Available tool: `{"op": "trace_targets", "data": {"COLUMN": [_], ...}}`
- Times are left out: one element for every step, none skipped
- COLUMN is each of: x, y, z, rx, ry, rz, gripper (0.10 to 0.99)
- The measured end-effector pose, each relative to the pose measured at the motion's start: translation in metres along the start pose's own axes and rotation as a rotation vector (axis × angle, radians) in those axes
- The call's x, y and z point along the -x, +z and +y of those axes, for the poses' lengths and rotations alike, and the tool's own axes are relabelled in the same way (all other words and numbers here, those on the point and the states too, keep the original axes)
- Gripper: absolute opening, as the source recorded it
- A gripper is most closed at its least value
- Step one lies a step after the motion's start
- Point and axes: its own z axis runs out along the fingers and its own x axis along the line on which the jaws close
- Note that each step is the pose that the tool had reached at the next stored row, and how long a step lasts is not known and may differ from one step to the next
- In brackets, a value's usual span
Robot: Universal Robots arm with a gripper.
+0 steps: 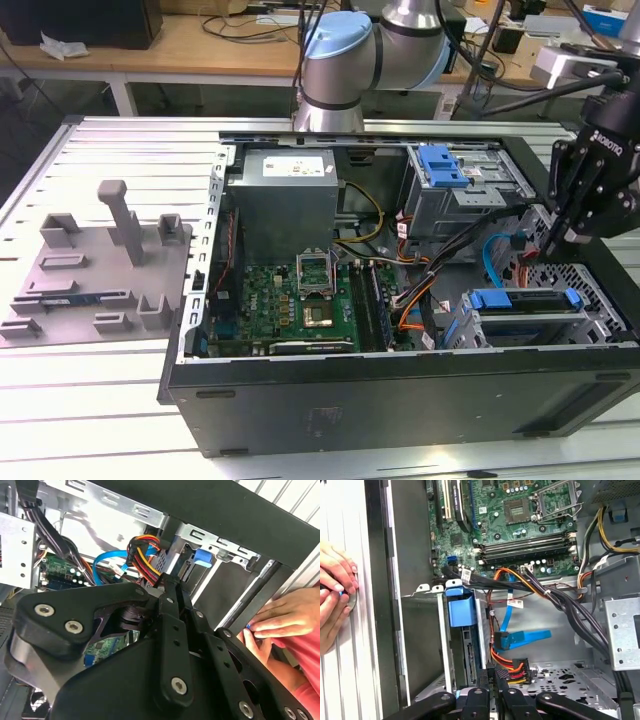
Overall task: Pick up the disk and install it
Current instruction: 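Insert the first disk wire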
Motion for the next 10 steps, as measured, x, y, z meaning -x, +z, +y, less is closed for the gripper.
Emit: {"op": "trace_targets", "data": {"x": [-0.0023, -0.0045, -0.0067, -0.0076, -0.0084, -0.0092, -0.0097, -0.0101, -0.0106, -0.0113], "y": [0.0006, 0.0013, 0.0021, 0.0024, 0.0028, 0.0034, 0.004, 0.0045, 0.0049, 0.0053], "z": [-0.0006, -0.001, -0.0014, -0.0015, -0.0017, -0.0018, -0.0019, -0.002, -0.0021, -0.0022], "rx": [0.0, 0.0, 0.0, -0.001, -0.001, -0.001, -0.002, -0.003, -0.003, -0.004], "ry": [-0.002, -0.004, -0.006, -0.008, -0.011, -0.016, -0.023, -0.029, -0.033, -0.037], "rz": [-0.0011, -0.0023, -0.0034, -0.004, -0.0045, -0.0057, -0.0095, -0.013, -0.0156, -0.0206], "gripper": [0.169, 0.169, 0.169, 0.169, 0.169, 0.169, 0.169, 0.169, 0.169, 0.169]}}
